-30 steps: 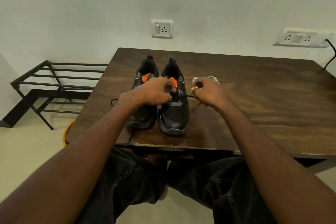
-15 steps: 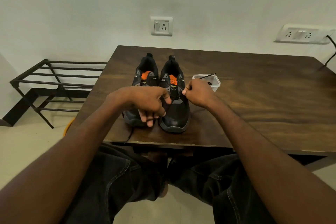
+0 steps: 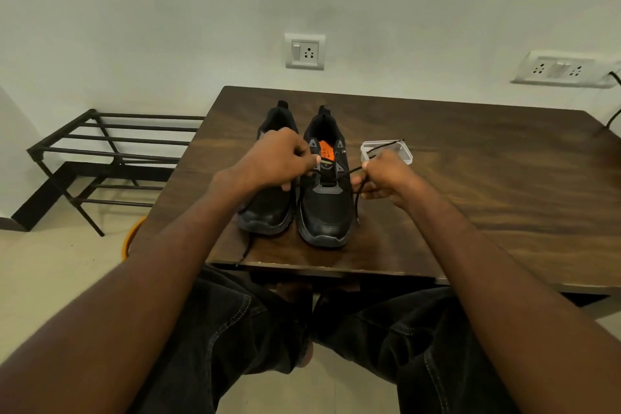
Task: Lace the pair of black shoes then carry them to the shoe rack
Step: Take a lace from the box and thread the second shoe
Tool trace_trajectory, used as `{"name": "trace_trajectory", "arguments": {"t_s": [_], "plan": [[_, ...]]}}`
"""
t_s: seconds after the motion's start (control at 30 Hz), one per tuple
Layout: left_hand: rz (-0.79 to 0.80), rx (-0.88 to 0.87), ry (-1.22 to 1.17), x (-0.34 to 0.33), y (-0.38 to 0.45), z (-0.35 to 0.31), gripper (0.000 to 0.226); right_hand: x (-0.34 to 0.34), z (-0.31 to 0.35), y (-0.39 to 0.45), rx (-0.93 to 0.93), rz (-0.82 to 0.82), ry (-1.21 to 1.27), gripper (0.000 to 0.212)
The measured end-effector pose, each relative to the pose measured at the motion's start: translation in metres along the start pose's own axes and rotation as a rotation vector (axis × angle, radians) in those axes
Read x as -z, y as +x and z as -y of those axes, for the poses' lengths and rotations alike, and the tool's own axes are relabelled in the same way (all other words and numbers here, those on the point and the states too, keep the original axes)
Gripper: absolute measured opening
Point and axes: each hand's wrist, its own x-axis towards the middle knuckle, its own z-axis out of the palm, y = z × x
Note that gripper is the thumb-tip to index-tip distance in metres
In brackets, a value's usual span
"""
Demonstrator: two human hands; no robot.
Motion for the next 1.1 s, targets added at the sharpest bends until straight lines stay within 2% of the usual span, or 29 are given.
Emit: {"name": "trace_trajectory", "arguments": {"t_s": [0.1, 0.13, 0.2, 0.27, 0.33, 0.4, 0.47, 0.57, 0.6, 0.63, 0.7, 0.73, 0.8, 0.9, 1.03, 1.1], "plan": [[0.016, -0.031, 0.036, -0.011, 0.006, -0.002, 0.011, 0.004, -0.003, 0.000, -0.145, 0.043, 0.101, 0.037], [0.039, -0.043, 0.070, -0.012, 0.007, -0.002, 0.015, 0.005, -0.003, -0.001, -0.142, 0.060, 0.112, 0.035], [0.109, -0.053, 0.134, -0.014, 0.010, -0.002, 0.026, 0.008, -0.001, -0.005, -0.087, 0.085, 0.094, 0.029], [0.140, -0.054, 0.173, -0.016, 0.011, -0.002, 0.026, 0.010, 0.000, -0.012, 0.025, 0.110, -0.023, 0.028], [0.129, -0.060, 0.198, -0.020, 0.014, -0.001, 0.026, 0.008, 0.000, -0.015, 0.093, 0.118, -0.139, 0.017], [0.091, -0.090, 0.232, -0.022, 0.016, 0.001, 0.025, 0.005, 0.000, -0.015, 0.086, 0.097, -0.107, 0.014], [0.009, -0.150, 0.338, -0.024, 0.019, 0.005, 0.024, 0.007, 0.003, -0.014, -0.007, 0.000, 0.049, 0.008], [-0.026, -0.165, 0.438, -0.025, 0.022, 0.007, 0.025, 0.028, 0.003, -0.002, -0.079, -0.312, 0.278, 0.009], [-0.004, -0.163, 0.435, -0.026, 0.023, 0.006, 0.026, 0.036, 0.000, 0.005, -0.083, -0.419, 0.238, 0.017], [0.017, -0.160, 0.427, -0.026, 0.023, 0.005, 0.028, 0.042, -0.004, 0.009, -0.079, -0.507, 0.087, 0.025], [0.038, -0.156, 0.411, -0.024, 0.024, 0.003, 0.029, 0.042, -0.012, 0.011, 0.012, -0.551, -0.340, 0.027], [0.041, -0.154, 0.403, -0.024, 0.025, 0.003, 0.028, 0.036, -0.012, 0.007, 0.117, -0.526, -0.503, 0.024], [0.066, -0.144, 0.380, -0.022, 0.027, 0.004, 0.026, 0.020, -0.008, 0.000, 0.283, -0.381, -0.615, 0.020], [0.117, -0.123, 0.305, -0.022, 0.027, 0.007, 0.021, 0.001, -0.001, -0.008, 0.311, -0.134, -0.620, 0.020], [0.135, -0.120, 0.245, -0.022, 0.024, 0.010, 0.021, -0.003, -0.001, -0.001, 0.314, -0.103, -0.571, 0.024], [0.135, -0.132, 0.203, -0.021, 0.023, 0.010, 0.025, 0.001, 0.001, -0.001, 0.254, -0.209, -0.549, 0.019]]}}
